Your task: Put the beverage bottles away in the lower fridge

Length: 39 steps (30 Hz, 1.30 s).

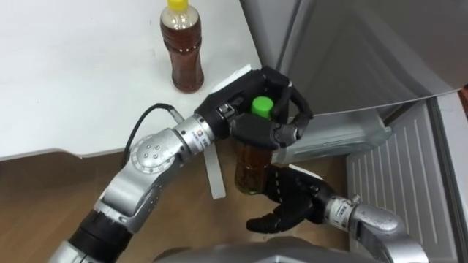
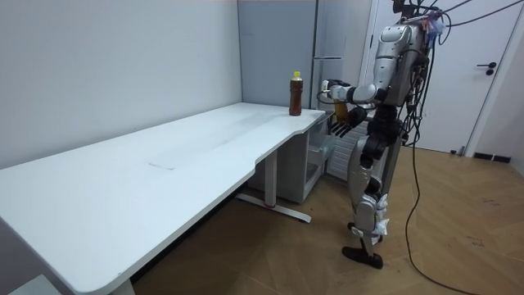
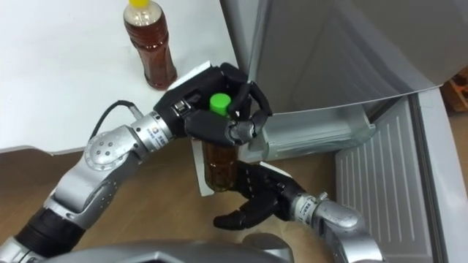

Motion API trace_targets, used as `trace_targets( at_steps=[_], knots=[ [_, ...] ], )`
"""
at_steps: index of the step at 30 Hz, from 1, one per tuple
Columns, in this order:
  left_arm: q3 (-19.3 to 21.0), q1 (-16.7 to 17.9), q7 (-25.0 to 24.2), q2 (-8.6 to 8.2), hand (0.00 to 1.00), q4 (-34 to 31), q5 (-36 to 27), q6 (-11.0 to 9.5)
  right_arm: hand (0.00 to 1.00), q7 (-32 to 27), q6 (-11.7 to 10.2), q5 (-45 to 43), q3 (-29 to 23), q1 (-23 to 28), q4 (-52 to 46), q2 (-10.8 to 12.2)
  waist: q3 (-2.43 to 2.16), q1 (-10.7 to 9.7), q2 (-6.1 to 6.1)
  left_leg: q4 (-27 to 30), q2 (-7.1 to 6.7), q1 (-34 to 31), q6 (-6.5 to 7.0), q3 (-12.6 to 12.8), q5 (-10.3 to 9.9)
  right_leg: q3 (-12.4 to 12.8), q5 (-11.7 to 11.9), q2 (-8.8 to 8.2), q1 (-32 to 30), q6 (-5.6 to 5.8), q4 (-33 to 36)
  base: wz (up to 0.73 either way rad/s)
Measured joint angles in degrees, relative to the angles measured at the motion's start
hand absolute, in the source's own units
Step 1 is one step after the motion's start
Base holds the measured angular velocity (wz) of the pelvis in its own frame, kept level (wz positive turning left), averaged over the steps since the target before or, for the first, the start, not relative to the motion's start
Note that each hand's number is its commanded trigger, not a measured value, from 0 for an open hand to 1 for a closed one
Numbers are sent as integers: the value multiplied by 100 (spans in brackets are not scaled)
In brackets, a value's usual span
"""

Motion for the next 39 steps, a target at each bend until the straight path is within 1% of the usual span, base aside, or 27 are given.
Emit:
trace_targets(
  at_steps=[2,5,8,17,20,22,23,24,26,29,30,32,39],
  knots=[
    [-80,0,-62,0,100,6,0,0,0,0,0,0,10,-52,0,0,3,6,-10,1,-1,-4,0,16,0,33,0,5,-20,0,5,-6],
    [-108,1,-169,2,100,10,-7,0,0,2,0,16,75,-158,-1,3,21,-1,-52,-1,0,-21,1,33,0,45,0,10,-78,0,11,-4],
    [-108,7,-192,12,100,10,-6,5,0,-7,0,66,91,-176,-4,0,12,-13,-76,2,2,-42,1,34,0,53,0,15,-74,0,6,0],
    [-107,73,-201,25,100,47,1,12,0,-68,2,426,97,-177,-2,0,6,-17,-71,1,6,-40,1,34,0,56,1,14,-70,0,29,0],
    [-119,141,-201,34,100,52,26,15,0,-92,10,533,127,-177,0,-13,1,-21,-47,-11,8,-54,3,35,-3,53,1,23,-89,-1,48,0],
    [-166,142,-200,78,100,54,27,15,0,-93,12,694,239,-177,-4,-62,-20,-16,-12,-15,10,-55,3,40,-4,54,2,27,-90,-1,48,0],
    [-204,142,-200,105,100,54,27,16,0,-94,13,748,295,-177,-4,-89,-40,-17,25,-17,9,-52,3,51,-4,57,2,27,-88,-1,47,0],
    [-216,144,-200,108,100,65,26,17,0,-94,14,861,351,-177,-9,-118,-41,-15,63,-19,8,-40,3,59,-4,58,2,24,-79,-1,49,0],
    [-217,144,-201,111,100,123,27,17,0,-89,14,928,432,-209,-25,-126,-36,-16,101,-22,14,-21,3,90,-3,73,2,27,-72,-1,58,-4],
    [-228,145,-202,113,100,284,90,20,0,34,14,1056,446,-266,-31,-108,-21,-28,121,-13,18,-19,3,74,-4,77,1,27,-79,0,84,-1],
    [-229,154,-202,124,100,320,116,25,38,89,14,1107,446,-288,-32,-108,-18,-37,119,-13,18,-20,3,72,-4,76,1,28,-82,0,91,0],
    [-235,160,-206,135,100,339,170,26,100,149,14,1127,446,-322,-31,-108,-13,-38,113,-13,15,-30,3,68,-5,75,1,26,-88,0,95,0],
    [-242,164,-251,146,100,339,203,26,100,239,14,1329,446,-339,-31,-96,-2,-41,87,6,-2,-103,6,55,-5,69,-4,11,-136,8,95,0]
  ],
)
